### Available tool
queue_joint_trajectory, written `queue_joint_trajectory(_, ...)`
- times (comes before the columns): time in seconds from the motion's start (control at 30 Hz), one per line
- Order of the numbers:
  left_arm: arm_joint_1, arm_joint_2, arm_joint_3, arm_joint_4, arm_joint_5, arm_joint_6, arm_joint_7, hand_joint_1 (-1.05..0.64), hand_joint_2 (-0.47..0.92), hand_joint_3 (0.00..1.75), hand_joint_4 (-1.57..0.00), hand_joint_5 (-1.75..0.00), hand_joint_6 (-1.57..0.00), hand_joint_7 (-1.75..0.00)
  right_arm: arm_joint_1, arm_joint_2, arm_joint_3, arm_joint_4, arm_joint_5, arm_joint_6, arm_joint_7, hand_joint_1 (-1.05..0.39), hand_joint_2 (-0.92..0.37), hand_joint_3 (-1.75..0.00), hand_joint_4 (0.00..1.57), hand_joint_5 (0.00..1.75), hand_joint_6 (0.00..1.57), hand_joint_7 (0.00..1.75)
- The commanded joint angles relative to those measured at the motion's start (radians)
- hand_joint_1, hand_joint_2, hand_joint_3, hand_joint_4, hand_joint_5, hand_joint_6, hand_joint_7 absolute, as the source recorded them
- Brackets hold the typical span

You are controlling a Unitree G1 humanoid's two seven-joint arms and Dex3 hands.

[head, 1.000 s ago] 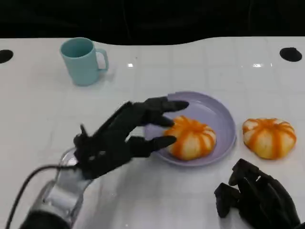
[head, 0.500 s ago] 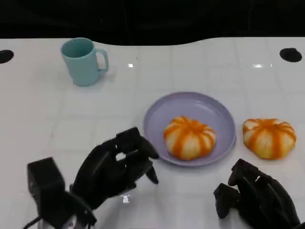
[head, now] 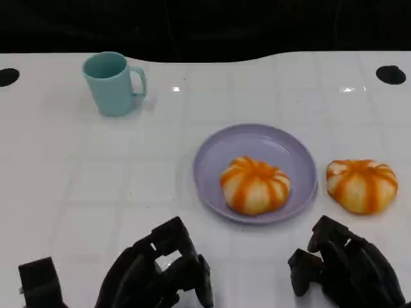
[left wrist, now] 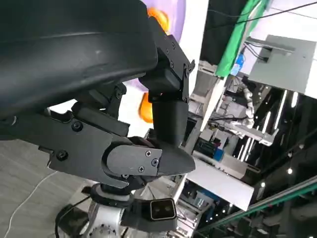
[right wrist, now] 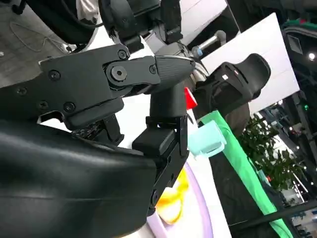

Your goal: Grasp the bread from the table and place it into the plate.

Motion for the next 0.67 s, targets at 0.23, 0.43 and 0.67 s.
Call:
queue_joint_trajectory(0.23, 0.005, -0.015, 0.031, 0.013, -0.009, 0.004, -0.039, -0.64, 0.92, 0.22, -0.82, -1.75, -0.59, -1.65, 0.0, -0.022, -0.017, 0.016, 0.013, -0.008, 0.008, -0.56, -0.92, -0.23, 0.77, 1.71, 0.68, 1.44)
queue_joint_trajectory(0.43, -0.008, -0.019, 0.049, 0.023, -0.018, 0.019, -0.052, -0.63, 0.92, 0.2, -0.81, -1.75, -0.63, -1.58, -0.009, -0.02, -0.022, 0.04, 0.009, -0.03, 0.015, -0.56, -0.92, -0.24, 0.75, 1.71, 0.66, 1.45)
queue_joint_trajectory(0.67, -0.034, -0.026, 0.069, 0.063, -0.014, 0.002, -0.088, -0.63, 0.92, 0.21, -0.82, -1.75, -0.63, -1.57, -0.03, -0.022, -0.025, 0.083, 0.007, -0.05, 0.031, -0.55, -0.92, -0.24, 0.75, 1.7, 0.66, 1.45)
